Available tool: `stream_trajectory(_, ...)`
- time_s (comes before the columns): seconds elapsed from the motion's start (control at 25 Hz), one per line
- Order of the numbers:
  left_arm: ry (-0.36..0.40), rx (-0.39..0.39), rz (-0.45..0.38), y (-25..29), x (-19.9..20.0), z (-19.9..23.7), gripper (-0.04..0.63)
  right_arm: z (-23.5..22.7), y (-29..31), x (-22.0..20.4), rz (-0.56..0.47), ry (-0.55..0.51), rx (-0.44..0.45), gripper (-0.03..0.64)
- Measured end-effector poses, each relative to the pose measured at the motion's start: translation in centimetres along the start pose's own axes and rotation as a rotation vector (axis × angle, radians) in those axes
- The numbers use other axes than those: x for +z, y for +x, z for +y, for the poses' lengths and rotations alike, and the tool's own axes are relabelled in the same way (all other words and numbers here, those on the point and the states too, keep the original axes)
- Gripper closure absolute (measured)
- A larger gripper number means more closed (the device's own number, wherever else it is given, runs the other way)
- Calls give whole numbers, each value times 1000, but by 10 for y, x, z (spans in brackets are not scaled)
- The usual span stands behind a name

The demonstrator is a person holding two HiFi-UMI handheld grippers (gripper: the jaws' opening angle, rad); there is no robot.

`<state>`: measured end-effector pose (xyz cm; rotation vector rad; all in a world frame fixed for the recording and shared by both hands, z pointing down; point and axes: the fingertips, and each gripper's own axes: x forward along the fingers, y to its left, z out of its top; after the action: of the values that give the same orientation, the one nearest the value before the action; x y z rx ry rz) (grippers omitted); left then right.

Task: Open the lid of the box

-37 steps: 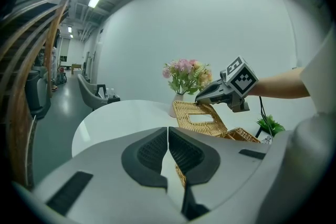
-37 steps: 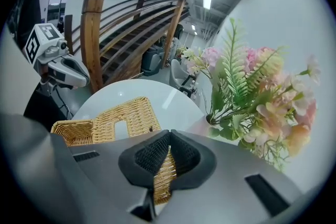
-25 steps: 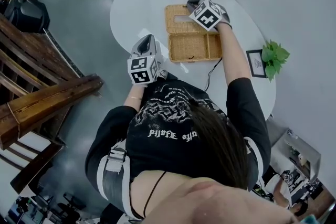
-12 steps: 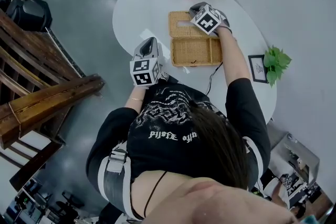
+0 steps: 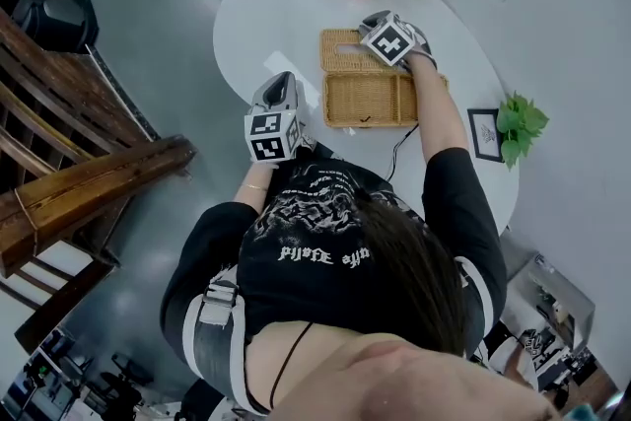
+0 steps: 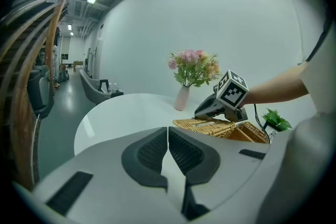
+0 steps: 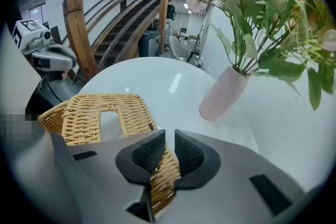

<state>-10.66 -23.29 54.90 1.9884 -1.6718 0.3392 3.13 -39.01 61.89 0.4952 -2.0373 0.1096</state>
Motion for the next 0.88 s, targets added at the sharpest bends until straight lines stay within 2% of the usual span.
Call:
stream_trajectory(0.12,-2,0,1,1,1,2,569,-11,2,-6,11,37,-32,483)
stream_trajectory(0.28,1,-12,4,4,1,-1,569,-8,-9,-4,-25,119,28,410)
stream_trajectory(0.52,9,-35,-5,5,4,-9,569,-22,-48,3,-159,193,-26,408)
stream_trajectory(0.72,22,-57,-18,2,10,-14,569,-24,-84,0,-247,192,-91,410)
stream_trajectory(0.88,32,-76,-31,0,14,-20,569,-21,-119,9,-355,208,-143,413)
